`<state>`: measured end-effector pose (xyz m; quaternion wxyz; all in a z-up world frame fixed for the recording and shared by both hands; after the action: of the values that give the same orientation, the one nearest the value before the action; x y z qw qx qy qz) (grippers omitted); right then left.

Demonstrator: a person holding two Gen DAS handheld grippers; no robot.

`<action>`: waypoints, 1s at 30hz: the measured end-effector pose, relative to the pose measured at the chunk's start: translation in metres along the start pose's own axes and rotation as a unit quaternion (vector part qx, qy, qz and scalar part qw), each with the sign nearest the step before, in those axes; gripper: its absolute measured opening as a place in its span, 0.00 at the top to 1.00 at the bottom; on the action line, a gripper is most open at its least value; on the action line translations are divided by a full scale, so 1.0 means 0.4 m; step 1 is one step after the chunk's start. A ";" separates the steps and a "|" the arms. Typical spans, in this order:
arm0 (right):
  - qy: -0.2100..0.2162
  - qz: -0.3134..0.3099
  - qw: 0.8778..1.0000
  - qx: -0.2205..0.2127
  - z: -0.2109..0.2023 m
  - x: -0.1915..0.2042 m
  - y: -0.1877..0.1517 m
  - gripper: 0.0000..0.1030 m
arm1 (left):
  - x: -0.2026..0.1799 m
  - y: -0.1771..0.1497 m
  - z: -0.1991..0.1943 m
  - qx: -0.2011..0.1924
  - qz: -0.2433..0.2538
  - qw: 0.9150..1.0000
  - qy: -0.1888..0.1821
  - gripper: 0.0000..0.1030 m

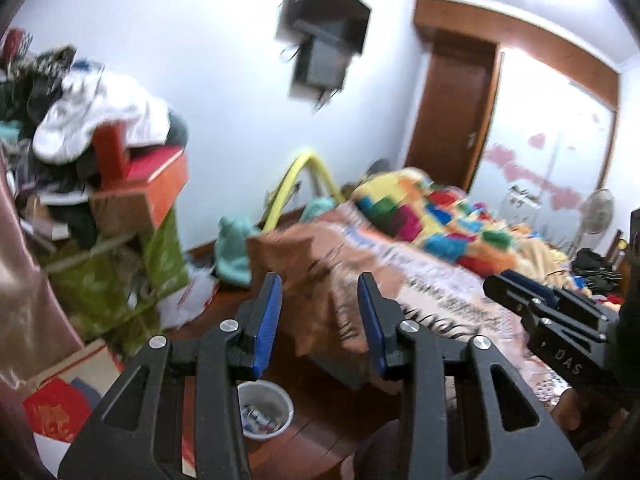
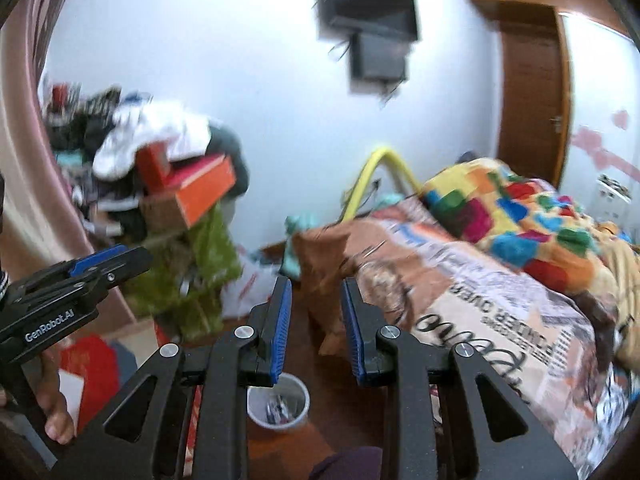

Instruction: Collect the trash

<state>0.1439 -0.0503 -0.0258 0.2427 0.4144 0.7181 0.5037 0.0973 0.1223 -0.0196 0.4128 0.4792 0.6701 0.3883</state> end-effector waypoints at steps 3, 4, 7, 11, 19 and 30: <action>-0.030 0.016 0.999 -0.022 -0.057 -0.020 -0.013 0.70 | -0.053 0.007 -0.070 -0.031 0.016 0.999 -0.026 0.50; -0.038 0.021 0.999 -0.027 -0.078 -0.026 -0.020 0.65 | -0.070 0.005 -0.092 -0.041 0.023 0.998 -0.035 0.48; -0.065 0.031 0.996 -0.044 -0.131 -0.036 -0.034 0.61 | -0.107 -0.006 -0.150 -0.062 0.041 0.996 -0.046 0.43; -0.090 0.048 0.993 -0.067 -0.195 -0.036 -0.039 0.49 | -0.136 -0.035 -0.205 -0.079 0.059 0.994 -0.053 0.26; -0.162 0.050 0.977 -0.127 -0.286 -0.025 -0.032 0.00 | -0.149 -0.073 -0.260 -0.091 0.079 0.992 -0.038 0.07; -0.175 0.050 0.976 -0.120 -0.306 -0.025 -0.059 0.00 | -0.129 -0.078 -0.277 -0.095 0.063 0.993 -0.044 0.06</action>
<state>0.0472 -0.1261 -0.0026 0.3873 0.4995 0.5771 0.5171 -0.0050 0.0514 0.0007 0.4604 0.4959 0.5798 0.4538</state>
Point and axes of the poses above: each gripper's, at about its wrist camera, not at the fingertips, and z roughly the way its jaws point, x to its left, y to its top, the point moved 3 cm from there along z, roughly the way its jaws point, and after that the axes turned 5 degrees about -x, right-handed, at the moved point
